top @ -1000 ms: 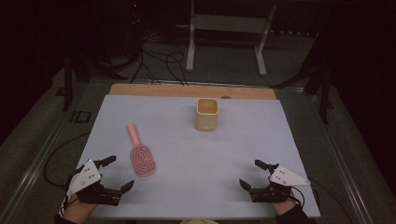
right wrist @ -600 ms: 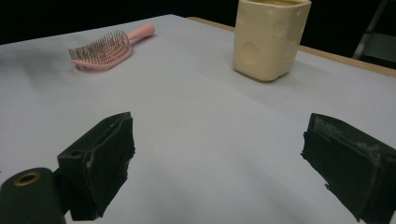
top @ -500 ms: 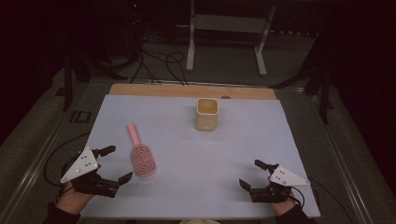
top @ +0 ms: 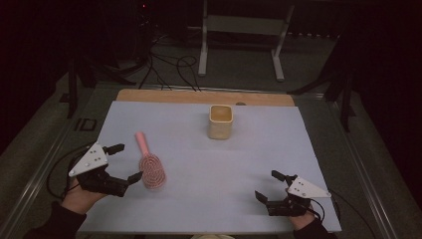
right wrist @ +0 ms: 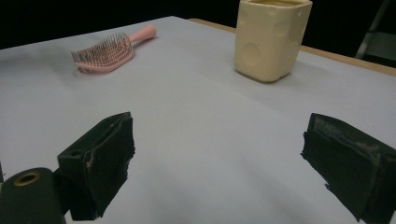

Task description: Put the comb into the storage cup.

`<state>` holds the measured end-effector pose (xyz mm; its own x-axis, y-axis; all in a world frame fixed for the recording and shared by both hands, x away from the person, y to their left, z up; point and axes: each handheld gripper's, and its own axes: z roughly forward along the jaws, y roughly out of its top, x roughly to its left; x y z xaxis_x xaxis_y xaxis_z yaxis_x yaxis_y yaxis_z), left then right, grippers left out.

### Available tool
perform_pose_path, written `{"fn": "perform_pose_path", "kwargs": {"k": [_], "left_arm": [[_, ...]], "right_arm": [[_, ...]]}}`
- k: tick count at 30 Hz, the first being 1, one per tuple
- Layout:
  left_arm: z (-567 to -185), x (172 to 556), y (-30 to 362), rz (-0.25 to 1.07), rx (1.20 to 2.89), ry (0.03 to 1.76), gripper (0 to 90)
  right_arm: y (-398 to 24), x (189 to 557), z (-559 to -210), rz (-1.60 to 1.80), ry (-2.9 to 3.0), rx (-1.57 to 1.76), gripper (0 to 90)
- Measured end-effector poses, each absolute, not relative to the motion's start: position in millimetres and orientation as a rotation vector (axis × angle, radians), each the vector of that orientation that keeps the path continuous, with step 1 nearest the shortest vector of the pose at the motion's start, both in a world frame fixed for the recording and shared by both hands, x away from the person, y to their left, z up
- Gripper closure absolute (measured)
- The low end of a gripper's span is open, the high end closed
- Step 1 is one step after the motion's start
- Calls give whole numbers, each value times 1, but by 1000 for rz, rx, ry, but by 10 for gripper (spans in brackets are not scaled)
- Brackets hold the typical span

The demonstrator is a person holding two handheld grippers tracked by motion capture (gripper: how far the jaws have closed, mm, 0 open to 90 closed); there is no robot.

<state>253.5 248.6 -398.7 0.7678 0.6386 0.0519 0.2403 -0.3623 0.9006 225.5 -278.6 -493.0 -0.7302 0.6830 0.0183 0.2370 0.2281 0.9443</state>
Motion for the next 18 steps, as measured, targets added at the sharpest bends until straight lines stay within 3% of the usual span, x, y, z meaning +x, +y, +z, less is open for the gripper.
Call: {"fn": "perform_pose_path", "kwargs": {"k": [18], "left_arm": [[-392,300,234,480,2032,667,3]], "right_arm": [[-280,225,-493,1522,2102,851,86]]}}
